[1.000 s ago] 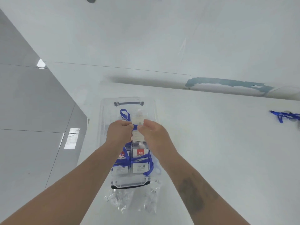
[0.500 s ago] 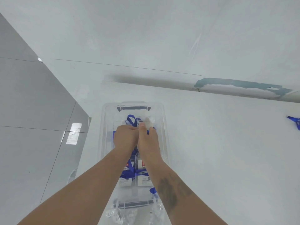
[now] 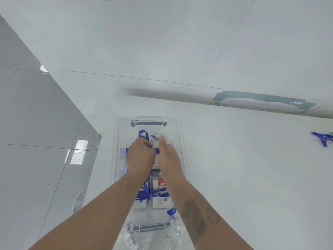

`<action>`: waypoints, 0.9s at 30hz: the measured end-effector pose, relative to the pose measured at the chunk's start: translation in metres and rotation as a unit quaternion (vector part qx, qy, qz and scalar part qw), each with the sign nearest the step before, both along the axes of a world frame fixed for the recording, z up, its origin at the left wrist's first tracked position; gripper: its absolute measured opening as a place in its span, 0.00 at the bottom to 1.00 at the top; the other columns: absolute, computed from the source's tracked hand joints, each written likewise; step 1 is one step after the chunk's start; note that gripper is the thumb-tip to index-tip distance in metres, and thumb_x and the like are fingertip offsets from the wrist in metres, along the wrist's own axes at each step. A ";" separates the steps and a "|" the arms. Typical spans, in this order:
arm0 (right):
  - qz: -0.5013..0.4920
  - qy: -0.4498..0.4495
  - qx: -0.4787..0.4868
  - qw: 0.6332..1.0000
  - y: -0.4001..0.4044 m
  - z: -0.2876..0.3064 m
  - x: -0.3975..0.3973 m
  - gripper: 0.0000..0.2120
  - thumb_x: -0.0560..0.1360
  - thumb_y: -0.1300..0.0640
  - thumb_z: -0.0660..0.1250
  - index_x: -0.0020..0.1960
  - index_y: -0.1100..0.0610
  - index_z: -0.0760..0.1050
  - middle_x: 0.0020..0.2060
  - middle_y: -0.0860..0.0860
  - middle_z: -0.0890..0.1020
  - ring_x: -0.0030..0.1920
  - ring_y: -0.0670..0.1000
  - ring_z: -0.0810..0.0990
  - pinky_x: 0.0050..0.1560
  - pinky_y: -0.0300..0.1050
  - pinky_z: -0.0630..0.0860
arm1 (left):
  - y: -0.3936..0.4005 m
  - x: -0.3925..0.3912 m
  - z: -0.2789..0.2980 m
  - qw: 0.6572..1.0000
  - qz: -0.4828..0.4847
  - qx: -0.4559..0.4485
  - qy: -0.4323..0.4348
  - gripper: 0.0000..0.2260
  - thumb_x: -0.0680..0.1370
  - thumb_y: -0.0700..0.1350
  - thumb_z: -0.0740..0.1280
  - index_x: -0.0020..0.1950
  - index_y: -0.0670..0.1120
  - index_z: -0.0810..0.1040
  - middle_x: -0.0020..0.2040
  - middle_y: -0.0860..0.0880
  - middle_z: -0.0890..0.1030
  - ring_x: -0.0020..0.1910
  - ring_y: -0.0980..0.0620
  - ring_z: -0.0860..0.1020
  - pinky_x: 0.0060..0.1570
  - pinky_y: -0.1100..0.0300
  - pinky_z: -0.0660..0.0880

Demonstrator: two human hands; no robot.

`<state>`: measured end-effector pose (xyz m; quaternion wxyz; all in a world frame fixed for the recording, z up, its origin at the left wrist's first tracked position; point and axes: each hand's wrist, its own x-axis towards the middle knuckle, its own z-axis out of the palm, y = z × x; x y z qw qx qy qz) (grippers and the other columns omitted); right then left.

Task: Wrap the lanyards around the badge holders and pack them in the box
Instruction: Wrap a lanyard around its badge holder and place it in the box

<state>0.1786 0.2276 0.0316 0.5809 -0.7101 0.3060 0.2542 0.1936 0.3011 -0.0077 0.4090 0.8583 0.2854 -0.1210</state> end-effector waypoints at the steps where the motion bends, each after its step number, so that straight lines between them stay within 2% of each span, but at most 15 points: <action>1: 0.002 -0.001 0.004 1.000 -0.001 0.003 -0.002 0.32 0.79 0.35 0.51 0.77 0.50 0.59 0.74 0.49 0.67 0.70 0.51 0.69 0.50 0.37 0.67 | 0.001 -0.002 0.002 1.000 -0.002 -0.003 0.000 0.06 0.75 0.42 0.68 0.48 0.52 0.74 0.44 0.56 0.76 0.43 0.55 0.75 0.36 0.64 0.66; 6: 0.013 -0.037 0.033 0.999 -0.009 0.028 -0.013 0.28 0.81 0.39 0.52 0.78 0.49 0.59 0.75 0.47 0.65 0.72 0.49 0.65 0.58 0.41 0.63 | 0.003 -0.013 0.015 0.999 0.008 -0.046 -0.025 0.05 0.76 0.47 0.68 0.51 0.51 0.78 0.49 0.56 0.81 0.49 0.54 0.79 0.52 0.55 0.77; 9: 0.012 -0.108 0.030 0.994 -0.015 0.050 -0.026 0.23 0.81 0.42 0.55 0.75 0.46 0.64 0.72 0.43 0.68 0.70 0.46 0.67 0.65 0.44 0.68 | 0.006 -0.025 0.037 0.993 0.000 -0.077 -0.090 0.04 0.78 0.49 0.66 0.51 0.53 0.78 0.48 0.58 0.81 0.50 0.57 0.80 0.51 0.58 0.76; 11: 0.017 -0.172 0.011 0.985 -0.024 0.064 -0.034 0.21 0.81 0.44 0.57 0.72 0.46 0.68 0.68 0.40 0.72 0.67 0.42 0.70 0.62 0.40 0.71 | 0.011 -0.033 0.052 0.988 -0.028 -0.060 -0.142 0.03 0.79 0.50 0.65 0.50 0.54 0.78 0.48 0.60 0.81 0.49 0.59 0.79 0.49 0.61 0.74; 13: 0.045 -0.241 -0.039 0.969 -0.036 0.075 -0.041 0.18 0.81 0.43 0.58 0.70 0.43 0.70 0.64 0.36 0.73 0.64 0.37 0.71 0.63 0.37 0.67 | 0.015 -0.039 0.065 0.975 -0.076 0.001 -0.207 0.05 0.79 0.52 0.65 0.54 0.55 0.77 0.51 0.63 0.78 0.51 0.59 0.78 0.51 0.61 0.74; 15: 0.098 -0.302 -0.155 0.935 -0.051 0.080 -0.049 0.19 0.80 0.40 0.56 0.69 0.40 0.68 0.65 0.34 0.71 0.66 0.36 0.67 0.66 0.35 0.62 | 0.020 -0.044 0.076 0.947 -0.125 0.083 -0.284 0.11 0.79 0.53 0.65 0.60 0.54 0.76 0.56 0.61 0.76 0.58 0.57 0.75 0.57 0.62 0.71; 18: 0.186 -0.371 -0.372 0.830 -0.076 0.077 -0.056 0.25 0.80 0.36 0.52 0.74 0.43 0.64 0.74 0.40 0.64 0.75 0.42 0.57 0.73 0.41 0.57 | 0.024 -0.052 0.088 0.898 -0.184 0.165 -0.364 0.17 0.78 0.53 0.65 0.66 0.51 0.73 0.68 0.53 0.74 0.69 0.51 0.69 0.66 0.55 0.66; 20: 0.200 -0.385 -0.434 0.789 -0.094 0.075 -0.060 0.28 0.79 0.36 0.51 0.75 0.47 0.63 0.76 0.44 0.62 0.77 0.47 0.54 0.75 0.47 0.56 | 0.025 -0.058 0.093 0.887 -0.206 0.182 -0.370 0.20 0.77 0.54 0.64 0.68 0.51 0.71 0.72 0.52 0.71 0.73 0.49 0.65 0.70 0.53 0.62; 22: 0.199 -0.378 -0.458 0.780 -0.112 0.076 -0.066 0.29 0.79 0.36 0.51 0.75 0.48 0.62 0.77 0.46 0.61 0.78 0.48 0.53 0.75 0.49 0.56 | 0.021 -0.063 0.096 0.887 -0.217 0.181 -0.364 0.21 0.77 0.55 0.64 0.69 0.51 0.70 0.73 0.52 0.69 0.75 0.49 0.63 0.71 0.52 0.61; 27: 0.190 -0.367 -0.461 0.785 -0.152 0.079 -0.075 0.28 0.79 0.37 0.52 0.76 0.47 0.60 0.78 0.44 0.58 0.78 0.47 0.50 0.77 0.49 0.55 | -0.001 -0.069 0.107 0.891 -0.229 0.170 -0.353 0.22 0.78 0.56 0.62 0.70 0.50 0.70 0.73 0.52 0.70 0.74 0.49 0.64 0.72 0.50 0.63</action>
